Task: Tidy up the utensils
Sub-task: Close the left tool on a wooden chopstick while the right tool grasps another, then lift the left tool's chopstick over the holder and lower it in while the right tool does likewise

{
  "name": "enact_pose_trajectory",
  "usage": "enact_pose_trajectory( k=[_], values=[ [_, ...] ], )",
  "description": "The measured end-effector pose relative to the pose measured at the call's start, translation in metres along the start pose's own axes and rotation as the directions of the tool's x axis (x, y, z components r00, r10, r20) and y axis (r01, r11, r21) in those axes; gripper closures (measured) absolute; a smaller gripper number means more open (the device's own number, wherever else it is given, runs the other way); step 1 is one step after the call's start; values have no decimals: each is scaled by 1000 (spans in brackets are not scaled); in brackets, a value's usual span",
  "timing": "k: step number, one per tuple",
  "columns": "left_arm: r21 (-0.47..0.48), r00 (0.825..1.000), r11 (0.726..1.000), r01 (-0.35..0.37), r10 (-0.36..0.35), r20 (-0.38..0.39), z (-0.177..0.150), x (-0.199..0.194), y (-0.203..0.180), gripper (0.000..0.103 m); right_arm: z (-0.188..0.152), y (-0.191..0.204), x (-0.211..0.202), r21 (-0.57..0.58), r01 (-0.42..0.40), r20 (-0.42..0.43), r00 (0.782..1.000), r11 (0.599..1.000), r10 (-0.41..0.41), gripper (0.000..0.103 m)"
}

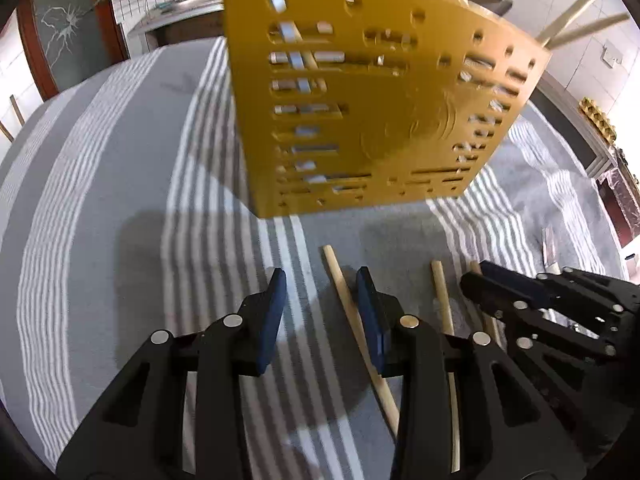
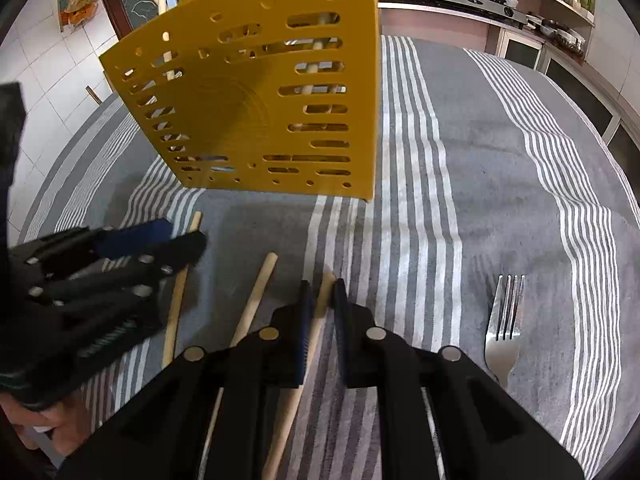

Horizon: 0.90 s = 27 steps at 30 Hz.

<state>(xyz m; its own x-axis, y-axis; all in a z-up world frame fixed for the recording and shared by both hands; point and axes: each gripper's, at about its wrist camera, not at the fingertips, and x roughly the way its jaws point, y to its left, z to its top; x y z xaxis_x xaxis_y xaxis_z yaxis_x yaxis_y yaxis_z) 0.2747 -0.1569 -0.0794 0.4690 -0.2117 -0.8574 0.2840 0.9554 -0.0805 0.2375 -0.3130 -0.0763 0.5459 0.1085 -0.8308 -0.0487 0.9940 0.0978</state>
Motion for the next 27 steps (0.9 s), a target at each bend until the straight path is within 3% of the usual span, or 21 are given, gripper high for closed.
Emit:
enact_pose_trajectory(
  k=[2,6,10,17,24,27],
  values=[
    [0,1000,1000,-8,8,7,0,3,0,69,0,-3,0,-2,-2,-2,1000,1000,2,94],
    [10,1000,1000,-12,12,11,-4,7,-3,92,1,-7,2,-3,-10,-6,1000,1000,10,97],
    [8,1000,1000,13,-13,4,-2,7,2,99,1,-8,3,-3,-15,-6,1000,1000,15,97],
    [5,1000,1000,24,-24,15,-4,-4,13,99,7,-13,-8,4,-28,19,999,1000,27,97],
    [1,993,1000,27,-27,111,0,-44,22,99,15,-15,-46,-5,-56,119,991,998,56,97],
    [5,986,1000,14,-15,167,1,-64,23,99,16,-12,-67,-30,-83,193,977,996,87,97]
  ],
)
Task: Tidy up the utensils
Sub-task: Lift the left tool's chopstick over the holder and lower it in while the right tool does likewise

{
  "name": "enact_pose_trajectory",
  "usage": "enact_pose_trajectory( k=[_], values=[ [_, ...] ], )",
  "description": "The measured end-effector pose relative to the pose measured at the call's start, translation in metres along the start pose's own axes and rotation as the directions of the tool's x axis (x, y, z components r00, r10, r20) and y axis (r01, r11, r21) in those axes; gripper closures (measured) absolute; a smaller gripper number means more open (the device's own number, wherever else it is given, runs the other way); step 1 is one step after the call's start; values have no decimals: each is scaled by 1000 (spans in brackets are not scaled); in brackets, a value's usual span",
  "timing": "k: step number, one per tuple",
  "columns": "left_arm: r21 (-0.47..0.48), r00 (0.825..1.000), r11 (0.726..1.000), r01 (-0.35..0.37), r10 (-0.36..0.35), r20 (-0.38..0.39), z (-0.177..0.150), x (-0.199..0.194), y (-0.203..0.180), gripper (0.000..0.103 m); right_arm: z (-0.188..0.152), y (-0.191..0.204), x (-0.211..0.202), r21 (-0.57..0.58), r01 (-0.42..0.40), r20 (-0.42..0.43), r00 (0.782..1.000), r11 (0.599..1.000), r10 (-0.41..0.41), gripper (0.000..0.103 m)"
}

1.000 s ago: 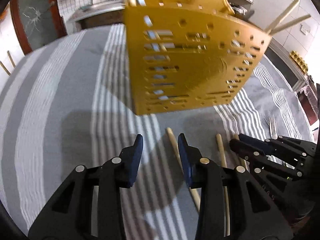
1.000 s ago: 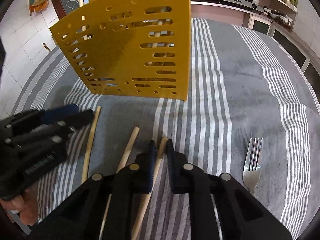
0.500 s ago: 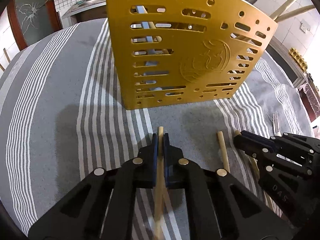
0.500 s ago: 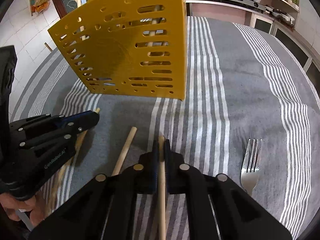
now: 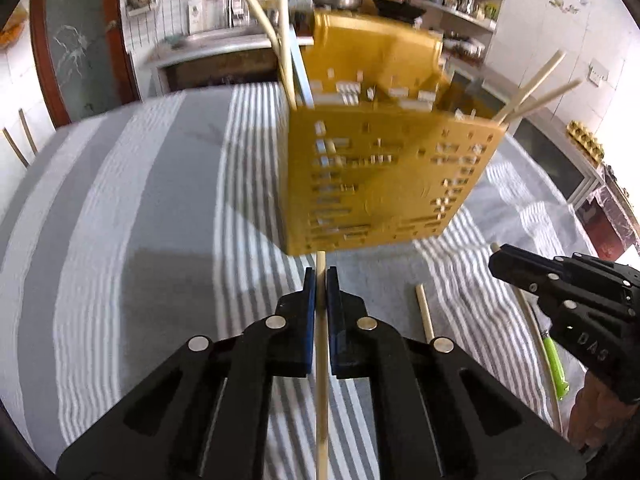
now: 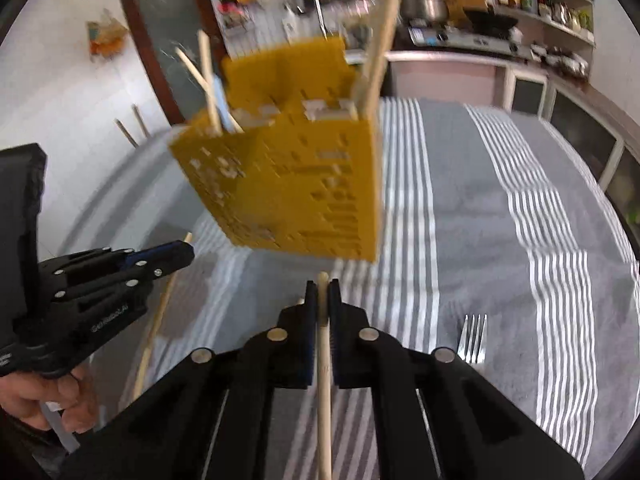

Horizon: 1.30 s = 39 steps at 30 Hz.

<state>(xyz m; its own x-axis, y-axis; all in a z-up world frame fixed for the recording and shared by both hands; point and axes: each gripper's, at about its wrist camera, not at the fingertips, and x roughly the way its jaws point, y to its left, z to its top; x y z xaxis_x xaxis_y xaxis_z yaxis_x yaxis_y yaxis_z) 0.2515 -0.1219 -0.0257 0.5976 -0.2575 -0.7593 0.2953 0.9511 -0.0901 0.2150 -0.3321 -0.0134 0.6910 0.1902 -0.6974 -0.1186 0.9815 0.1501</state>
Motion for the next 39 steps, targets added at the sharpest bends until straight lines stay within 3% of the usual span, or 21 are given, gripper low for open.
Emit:
enact_pose_trajectory(
  k=[10,25,32,39],
  values=[
    [33,989,999,-25,20,149,11,-65,-6,99,9,2,-49,-24,-3,153,988,1000,7,97],
    [49,966,998,-28,14,259,19,-118,-16,99,18,15,-98,-62,6,282,959,998,12,97],
    [66,959,998,-11,-8,283,28,-132,-22,99,31,21,-125,-75,-2,348,937,997,29,97],
    [82,949,997,-4,-23,315,45,-146,-25,99,53,26,-143,-100,21,433,901,995,25,97]
  ],
)
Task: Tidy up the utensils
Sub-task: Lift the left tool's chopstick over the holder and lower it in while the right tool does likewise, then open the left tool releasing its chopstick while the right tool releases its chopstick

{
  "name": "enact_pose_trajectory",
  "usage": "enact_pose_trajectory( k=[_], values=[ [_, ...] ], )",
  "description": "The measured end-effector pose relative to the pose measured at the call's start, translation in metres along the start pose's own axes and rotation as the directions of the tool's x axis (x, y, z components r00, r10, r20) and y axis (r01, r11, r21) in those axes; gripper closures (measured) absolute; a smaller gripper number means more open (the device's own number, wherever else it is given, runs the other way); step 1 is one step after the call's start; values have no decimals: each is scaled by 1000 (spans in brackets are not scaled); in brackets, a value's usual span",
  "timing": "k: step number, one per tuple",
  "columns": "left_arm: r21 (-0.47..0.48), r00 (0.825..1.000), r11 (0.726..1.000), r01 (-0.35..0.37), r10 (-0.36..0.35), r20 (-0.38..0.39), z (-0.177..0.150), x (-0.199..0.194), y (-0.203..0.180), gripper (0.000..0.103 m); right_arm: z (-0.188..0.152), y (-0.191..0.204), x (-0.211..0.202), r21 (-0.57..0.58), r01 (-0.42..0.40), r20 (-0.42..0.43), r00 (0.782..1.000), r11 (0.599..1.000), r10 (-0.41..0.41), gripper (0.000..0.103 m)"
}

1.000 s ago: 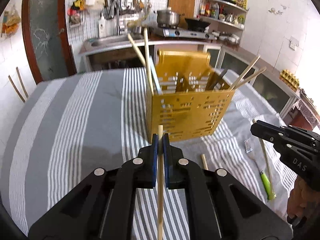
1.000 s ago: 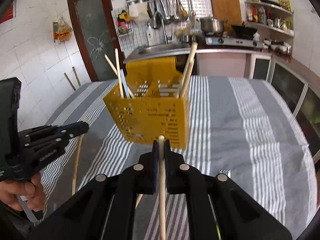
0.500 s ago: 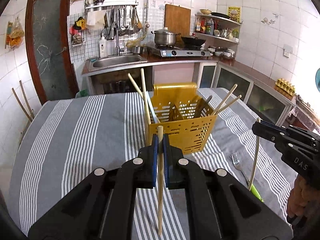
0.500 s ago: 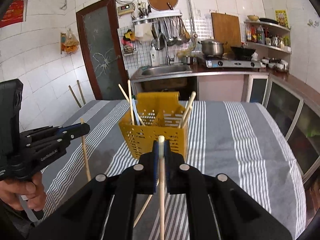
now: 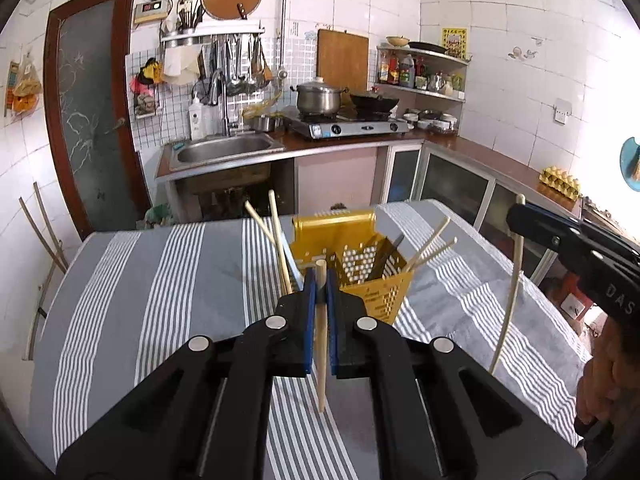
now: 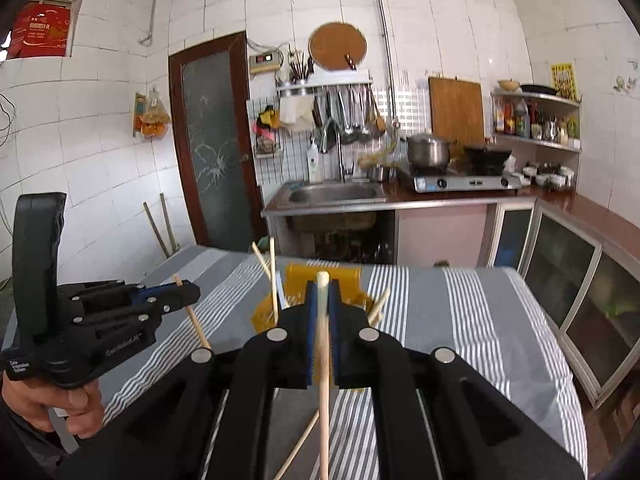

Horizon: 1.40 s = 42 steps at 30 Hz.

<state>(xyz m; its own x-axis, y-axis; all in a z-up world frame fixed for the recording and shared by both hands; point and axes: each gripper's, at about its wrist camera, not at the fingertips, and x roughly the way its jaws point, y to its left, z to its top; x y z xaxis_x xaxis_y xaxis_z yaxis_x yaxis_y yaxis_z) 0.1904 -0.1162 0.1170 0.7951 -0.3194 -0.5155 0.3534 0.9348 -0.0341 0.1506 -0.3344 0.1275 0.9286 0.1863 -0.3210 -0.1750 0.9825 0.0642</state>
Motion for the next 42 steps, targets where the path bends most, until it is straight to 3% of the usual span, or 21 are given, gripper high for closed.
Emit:
enact_pose_trajectory(
  k=[18,26,34,42],
  values=[
    [23,995,1000,13,-15,98,84,-6,2,99,69,-4,32,19,38,135,990,999,-40,97],
    [18,990,1000,-18,15,143,123,1,10,99,95,-6,49,15,56,194,979,998,-58,97],
    [-1,992,1000,-5,6,124,133,34,22,99,104,-14,83,30,72,215,974,997,-76,97],
    [-8,996,1000,-1,2,90,120,72,23,99,90,-15,114,37,76,187,979,996,-82,97]
  ],
)
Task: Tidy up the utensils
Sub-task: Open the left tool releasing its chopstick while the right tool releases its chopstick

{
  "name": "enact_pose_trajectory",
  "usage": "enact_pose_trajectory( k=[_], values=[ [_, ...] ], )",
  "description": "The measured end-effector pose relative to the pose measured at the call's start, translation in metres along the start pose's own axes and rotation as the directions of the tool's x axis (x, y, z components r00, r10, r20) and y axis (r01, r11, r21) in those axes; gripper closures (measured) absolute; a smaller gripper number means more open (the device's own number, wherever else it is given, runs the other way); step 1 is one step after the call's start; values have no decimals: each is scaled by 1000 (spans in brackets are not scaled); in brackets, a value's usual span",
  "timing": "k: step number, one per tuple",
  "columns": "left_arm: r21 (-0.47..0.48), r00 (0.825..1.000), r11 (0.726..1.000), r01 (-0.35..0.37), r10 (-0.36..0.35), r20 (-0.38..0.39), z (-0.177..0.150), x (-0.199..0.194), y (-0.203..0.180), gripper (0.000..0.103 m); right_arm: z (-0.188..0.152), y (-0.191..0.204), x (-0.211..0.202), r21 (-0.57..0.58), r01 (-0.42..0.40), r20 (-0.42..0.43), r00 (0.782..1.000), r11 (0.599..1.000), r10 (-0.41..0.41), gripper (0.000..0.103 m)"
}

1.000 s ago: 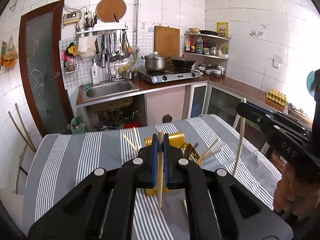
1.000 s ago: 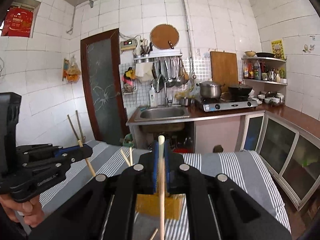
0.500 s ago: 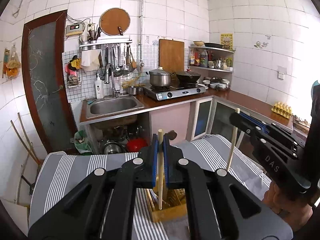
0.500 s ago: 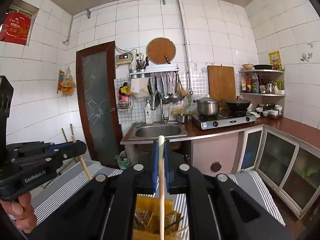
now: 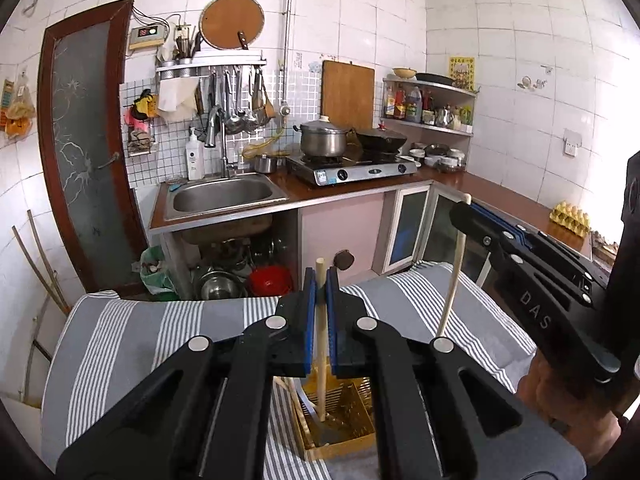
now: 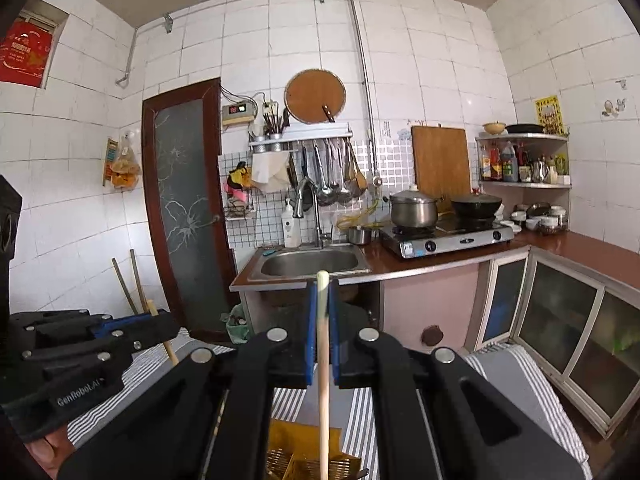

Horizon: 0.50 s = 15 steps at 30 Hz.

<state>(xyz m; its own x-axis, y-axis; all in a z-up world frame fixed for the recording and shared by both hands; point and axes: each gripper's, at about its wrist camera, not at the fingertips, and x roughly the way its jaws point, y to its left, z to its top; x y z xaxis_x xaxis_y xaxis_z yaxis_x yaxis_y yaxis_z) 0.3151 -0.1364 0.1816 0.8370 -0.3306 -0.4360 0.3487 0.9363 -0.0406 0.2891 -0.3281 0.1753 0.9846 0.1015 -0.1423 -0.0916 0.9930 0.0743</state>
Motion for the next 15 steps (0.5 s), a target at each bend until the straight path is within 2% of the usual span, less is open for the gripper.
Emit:
enact_pose_trajectory(
  k=[5,7,8,9,15],
  values=[
    [-14,999,1000,-6,5,-44,-16,21,2,99,-16,-6,17,17,1,-70,998,1000,0,96],
    [-18,997,1000,-12,11,-72,-23,30,4,89,-23,-8,26,15,5,-128,992,1000,-3,92],
    [-24,997,1000,-12,10,-80,-26,33,5,75,-26,-11,26,18,23,-131,991,1000,-20,81],
    [-38,996,999,-16,13,-86,-29,34,9,71,-26,-14,25,22,35,-127,991,999,-31,72],
    [-50,996,998,-43,39,-76,-35,21,21,71,-20,-35,3,64,68,-105,993,996,-61,70]
  ],
)
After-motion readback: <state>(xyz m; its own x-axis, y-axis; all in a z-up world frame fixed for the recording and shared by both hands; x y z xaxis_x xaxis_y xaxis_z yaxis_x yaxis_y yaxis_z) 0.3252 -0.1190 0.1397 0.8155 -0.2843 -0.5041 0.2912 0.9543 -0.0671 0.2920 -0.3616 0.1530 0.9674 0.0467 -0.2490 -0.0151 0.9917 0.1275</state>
